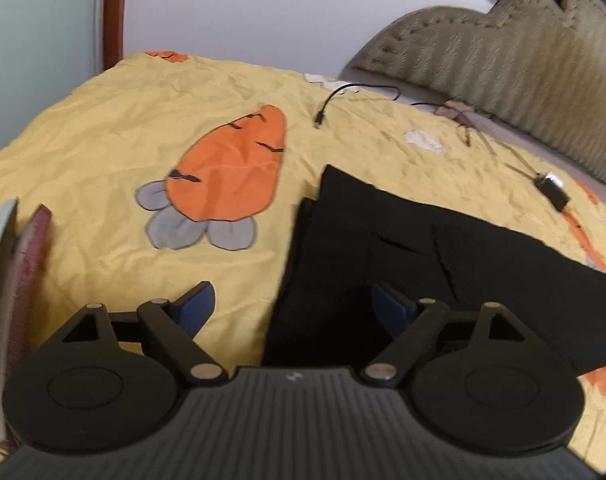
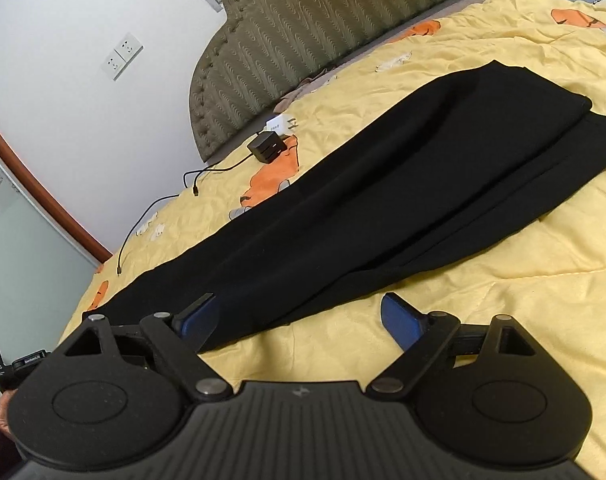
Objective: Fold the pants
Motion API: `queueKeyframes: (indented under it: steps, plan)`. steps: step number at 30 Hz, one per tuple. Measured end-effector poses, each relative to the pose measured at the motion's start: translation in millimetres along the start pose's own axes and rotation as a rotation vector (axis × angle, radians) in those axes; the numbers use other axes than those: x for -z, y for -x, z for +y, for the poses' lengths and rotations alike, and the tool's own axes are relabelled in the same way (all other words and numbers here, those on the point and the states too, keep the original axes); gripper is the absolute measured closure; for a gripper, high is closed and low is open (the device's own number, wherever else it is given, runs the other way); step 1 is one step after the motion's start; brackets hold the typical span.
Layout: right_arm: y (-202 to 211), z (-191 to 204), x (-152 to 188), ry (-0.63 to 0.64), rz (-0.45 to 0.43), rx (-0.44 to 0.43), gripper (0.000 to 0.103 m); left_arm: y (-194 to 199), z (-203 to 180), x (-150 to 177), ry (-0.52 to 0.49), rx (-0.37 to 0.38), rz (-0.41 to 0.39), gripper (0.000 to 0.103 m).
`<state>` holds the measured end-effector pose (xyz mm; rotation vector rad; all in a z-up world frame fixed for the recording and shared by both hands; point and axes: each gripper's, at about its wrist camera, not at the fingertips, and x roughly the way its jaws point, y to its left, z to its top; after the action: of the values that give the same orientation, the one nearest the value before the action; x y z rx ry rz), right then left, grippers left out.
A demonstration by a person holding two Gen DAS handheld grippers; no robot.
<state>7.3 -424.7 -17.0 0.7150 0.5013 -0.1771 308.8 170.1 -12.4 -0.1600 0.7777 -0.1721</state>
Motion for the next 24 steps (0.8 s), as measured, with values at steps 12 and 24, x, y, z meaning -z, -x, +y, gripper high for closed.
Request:
queueKeyframes:
  steps: [12,24]
  plan:
    - [1,-9,7,-0.053,-0.034,-0.035,0.014,26,-24,26,-0.17,0.139,-0.093,0.021]
    - [1,-8,11,-0.048,-0.057,-0.04,0.014,-3,-3,14,-0.02,0.208,0.007,0.02]
